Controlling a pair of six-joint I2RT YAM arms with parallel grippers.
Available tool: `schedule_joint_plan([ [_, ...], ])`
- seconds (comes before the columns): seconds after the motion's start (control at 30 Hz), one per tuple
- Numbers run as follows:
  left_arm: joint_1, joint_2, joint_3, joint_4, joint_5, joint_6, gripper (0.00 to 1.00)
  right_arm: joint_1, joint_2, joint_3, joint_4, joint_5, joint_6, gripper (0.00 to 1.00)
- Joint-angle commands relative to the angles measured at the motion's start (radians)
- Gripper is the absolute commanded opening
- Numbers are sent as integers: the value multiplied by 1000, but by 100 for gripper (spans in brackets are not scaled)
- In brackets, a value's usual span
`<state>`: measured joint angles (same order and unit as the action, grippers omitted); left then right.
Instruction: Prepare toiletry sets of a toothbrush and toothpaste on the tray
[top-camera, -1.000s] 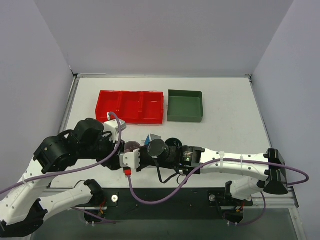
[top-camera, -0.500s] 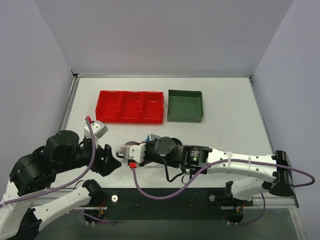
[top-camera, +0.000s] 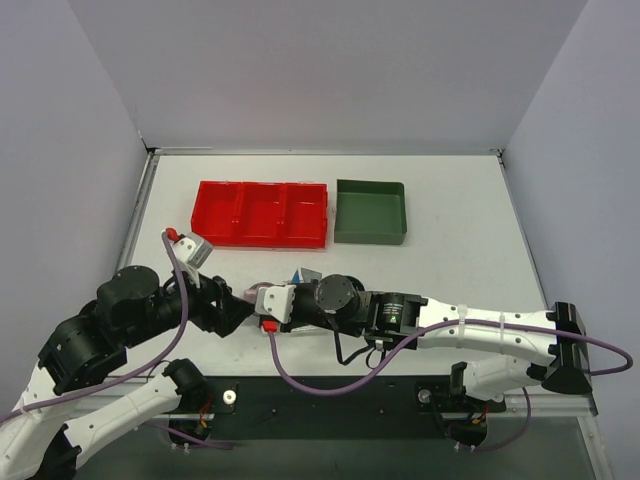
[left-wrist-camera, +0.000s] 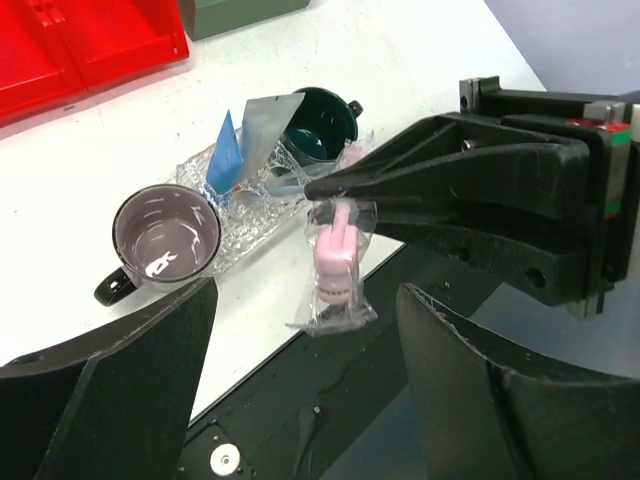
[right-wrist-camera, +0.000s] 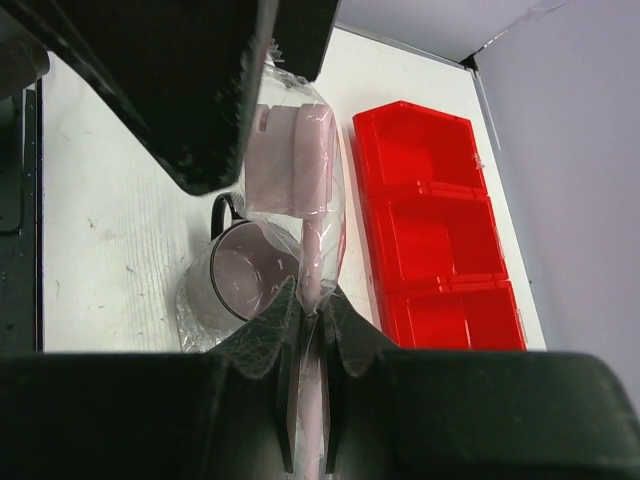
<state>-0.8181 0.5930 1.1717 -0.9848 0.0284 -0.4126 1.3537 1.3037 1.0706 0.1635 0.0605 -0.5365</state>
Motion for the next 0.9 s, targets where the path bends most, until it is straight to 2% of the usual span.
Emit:
schedule_joint_plan([
  [0.0,-1,14,-17,121,-21,-26,81,-5,-41,-9,62,-24,35,0],
  [0.3,-1,13,-55,156,-21,-45,68,-8,-44,-20,74,-48,41,0],
  [0.53,-1,16,-86,187,12,-66,64,-14,-44,-20,80,-50,47,0],
  [0.57,-3,14,-89,187,10,-68,61,-13,-44,-20,80,-51,47,0],
  [0.6,-1,11,-92,192,7,-69,52,-14,-44,-21,82,-53,47,0],
  [0.67,-3,8,-110,210,11,-81,43,-16,-43,-21,85,-51,49,0],
  [0.7,-1,7,-116,216,15,-86,35,-15,-41,-21,85,-53,49,0],
  [0.77,-3,7,-132,228,22,-92,30,-16,-40,-20,84,-50,55,0],
  [0.8,-1,7,-133,227,19,-91,27,-18,-41,-20,85,-51,58,3],
  [0.83,-3,4,-136,222,13,-89,17,-19,-43,-20,84,-53,62,6],
  [0.87,-3,4,-136,218,7,-89,13,-24,-47,-20,84,-51,70,9],
])
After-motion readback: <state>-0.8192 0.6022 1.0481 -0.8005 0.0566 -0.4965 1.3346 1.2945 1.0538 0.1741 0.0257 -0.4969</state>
